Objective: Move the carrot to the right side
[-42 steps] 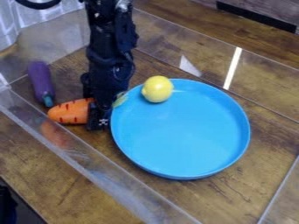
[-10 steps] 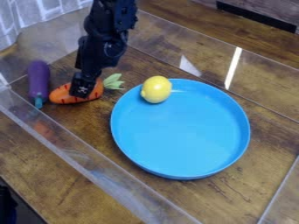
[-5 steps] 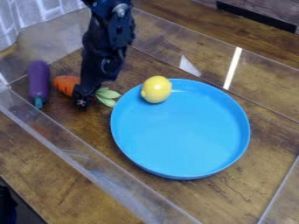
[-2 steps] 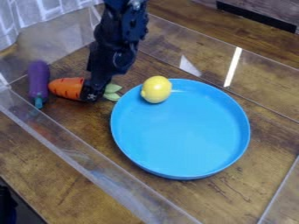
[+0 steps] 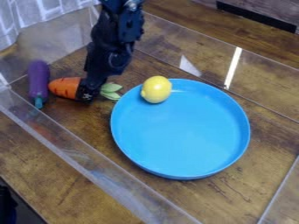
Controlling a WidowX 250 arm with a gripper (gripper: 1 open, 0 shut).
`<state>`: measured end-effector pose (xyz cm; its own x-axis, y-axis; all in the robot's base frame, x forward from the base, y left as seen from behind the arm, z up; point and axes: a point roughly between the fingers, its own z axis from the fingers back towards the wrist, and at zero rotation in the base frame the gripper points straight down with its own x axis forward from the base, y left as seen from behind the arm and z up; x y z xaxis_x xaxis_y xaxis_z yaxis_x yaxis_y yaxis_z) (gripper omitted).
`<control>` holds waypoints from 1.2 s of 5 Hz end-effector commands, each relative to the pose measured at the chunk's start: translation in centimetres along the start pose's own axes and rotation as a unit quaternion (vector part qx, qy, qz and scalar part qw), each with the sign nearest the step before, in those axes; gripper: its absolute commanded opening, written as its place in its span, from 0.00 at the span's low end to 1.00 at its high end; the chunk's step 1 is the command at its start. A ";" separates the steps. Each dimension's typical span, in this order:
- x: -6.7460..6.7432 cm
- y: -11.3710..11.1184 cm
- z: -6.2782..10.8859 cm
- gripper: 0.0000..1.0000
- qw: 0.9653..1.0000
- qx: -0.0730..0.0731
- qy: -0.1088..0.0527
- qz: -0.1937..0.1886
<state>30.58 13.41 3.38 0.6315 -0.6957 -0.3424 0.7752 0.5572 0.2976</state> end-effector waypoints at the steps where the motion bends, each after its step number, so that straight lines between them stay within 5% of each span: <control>1: -0.3 1.3 -0.6 1.00 1.000 0.012 -0.004 0.008; 2: 0.0 1.9 -1.5 1.00 1.000 0.013 0.001 0.002; 3: -0.2 2.0 -2.1 0.00 1.000 0.016 -0.002 -0.006; 6: -0.3 2.0 -0.9 0.00 1.000 0.018 -0.002 -0.011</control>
<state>31.86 14.95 2.44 0.5942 -0.7192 -0.3600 0.8038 0.5159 0.2961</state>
